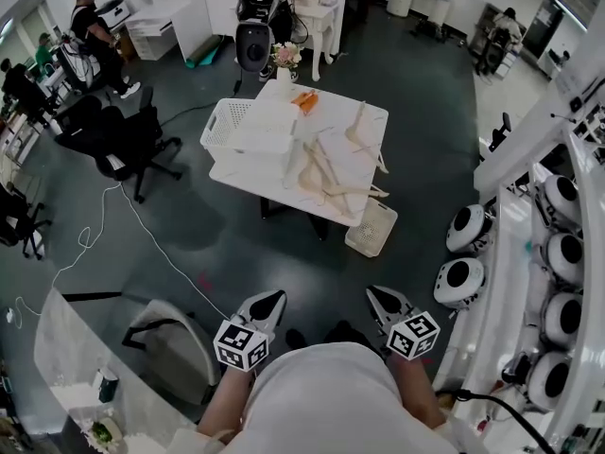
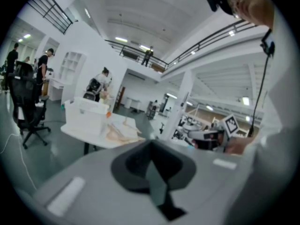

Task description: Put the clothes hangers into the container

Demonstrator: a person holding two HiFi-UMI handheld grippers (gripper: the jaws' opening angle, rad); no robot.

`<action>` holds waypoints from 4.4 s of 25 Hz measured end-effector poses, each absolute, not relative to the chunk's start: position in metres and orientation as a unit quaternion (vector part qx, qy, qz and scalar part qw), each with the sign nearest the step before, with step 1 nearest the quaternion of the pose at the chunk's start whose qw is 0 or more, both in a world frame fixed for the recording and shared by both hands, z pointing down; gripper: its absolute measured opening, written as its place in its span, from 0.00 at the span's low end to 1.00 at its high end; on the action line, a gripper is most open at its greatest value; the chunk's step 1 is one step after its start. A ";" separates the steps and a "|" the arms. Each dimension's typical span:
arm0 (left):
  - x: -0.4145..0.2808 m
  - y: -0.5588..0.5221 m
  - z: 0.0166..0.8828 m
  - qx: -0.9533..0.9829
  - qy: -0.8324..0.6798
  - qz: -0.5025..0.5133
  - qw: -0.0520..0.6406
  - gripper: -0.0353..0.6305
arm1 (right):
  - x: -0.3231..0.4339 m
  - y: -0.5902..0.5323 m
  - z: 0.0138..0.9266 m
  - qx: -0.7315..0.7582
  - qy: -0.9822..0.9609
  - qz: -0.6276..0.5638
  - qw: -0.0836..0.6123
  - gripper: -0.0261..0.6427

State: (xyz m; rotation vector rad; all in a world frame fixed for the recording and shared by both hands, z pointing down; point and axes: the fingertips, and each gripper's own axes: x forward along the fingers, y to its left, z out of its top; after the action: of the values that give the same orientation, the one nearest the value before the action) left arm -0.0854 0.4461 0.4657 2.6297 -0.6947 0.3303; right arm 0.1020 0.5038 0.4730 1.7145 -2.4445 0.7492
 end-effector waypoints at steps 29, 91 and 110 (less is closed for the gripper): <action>-0.078 0.349 0.483 0.935 -0.267 0.112 0.206 0.06 | 0.118 0.389 0.489 0.533 -0.809 0.242 0.050 0.04; 0.045 0.117 0.530 0.915 -0.297 0.144 0.233 0.06 | 0.250 0.134 0.601 0.392 -0.856 0.282 0.182 0.05; 0.040 0.128 0.562 0.891 -0.316 0.163 0.281 0.06 | 0.245 0.110 0.739 0.227 -0.848 0.270 0.395 0.20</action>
State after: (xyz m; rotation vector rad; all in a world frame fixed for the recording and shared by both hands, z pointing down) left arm 0.0401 0.1280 0.5622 2.3885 -0.8474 0.4379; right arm 0.2447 0.1105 0.7393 0.5762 -2.1514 0.6854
